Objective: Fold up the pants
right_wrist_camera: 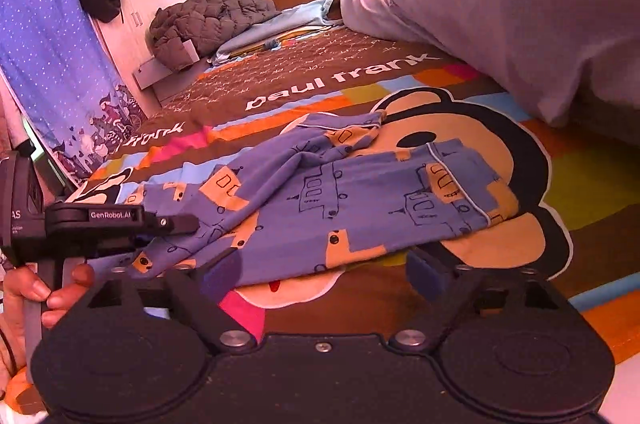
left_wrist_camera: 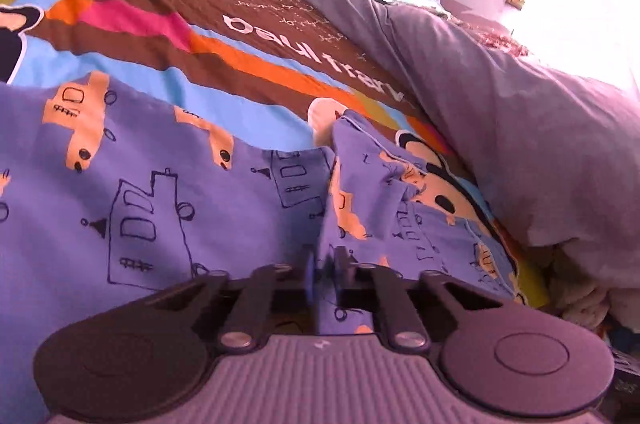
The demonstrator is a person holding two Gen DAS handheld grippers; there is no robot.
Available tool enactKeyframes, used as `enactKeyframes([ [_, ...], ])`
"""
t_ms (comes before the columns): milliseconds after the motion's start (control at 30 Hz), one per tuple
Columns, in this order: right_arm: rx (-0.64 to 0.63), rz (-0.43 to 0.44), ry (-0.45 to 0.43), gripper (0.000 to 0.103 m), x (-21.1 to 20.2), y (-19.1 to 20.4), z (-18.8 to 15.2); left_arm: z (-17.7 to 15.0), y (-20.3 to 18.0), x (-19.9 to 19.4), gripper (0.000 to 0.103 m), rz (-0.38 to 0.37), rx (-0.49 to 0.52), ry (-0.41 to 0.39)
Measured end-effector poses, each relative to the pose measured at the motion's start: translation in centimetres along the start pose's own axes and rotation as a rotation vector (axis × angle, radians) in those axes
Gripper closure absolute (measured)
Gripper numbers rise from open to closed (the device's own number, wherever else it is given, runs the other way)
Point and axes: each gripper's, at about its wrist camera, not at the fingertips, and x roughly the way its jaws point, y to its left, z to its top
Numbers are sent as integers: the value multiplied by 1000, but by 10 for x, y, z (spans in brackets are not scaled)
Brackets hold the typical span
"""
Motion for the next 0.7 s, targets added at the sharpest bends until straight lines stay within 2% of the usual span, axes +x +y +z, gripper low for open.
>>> enactKeyframes([
  [100, -66, -14, 14, 25, 11, 9, 17, -1, -1, -4, 100, -37, 13, -22],
  [200, -155, -5, 68, 32, 40, 22, 54, -1, -4, -1, 100, -42, 24, -13],
  [300, -220, 37, 158, 40, 92, 44, 105, -1, -1, 2, 100, -45, -2, -5],
  [400, -321, -13, 261, 41, 156, 80, 152, -1, 3, 2, 100, -60, -29, -9],
  [467, -344, -28, 349, 44, 198, 101, 174, 0, 4, 3, 100, -63, -35, -9],
  [567, -363, -104, 420, 45, 240, 124, 189, 0, 5, 3, 100, -68, -35, -9],
  [700, -329, -189, 487, 51, 274, 129, 189, 0, 5, 3, 100, -73, -33, -3],
])
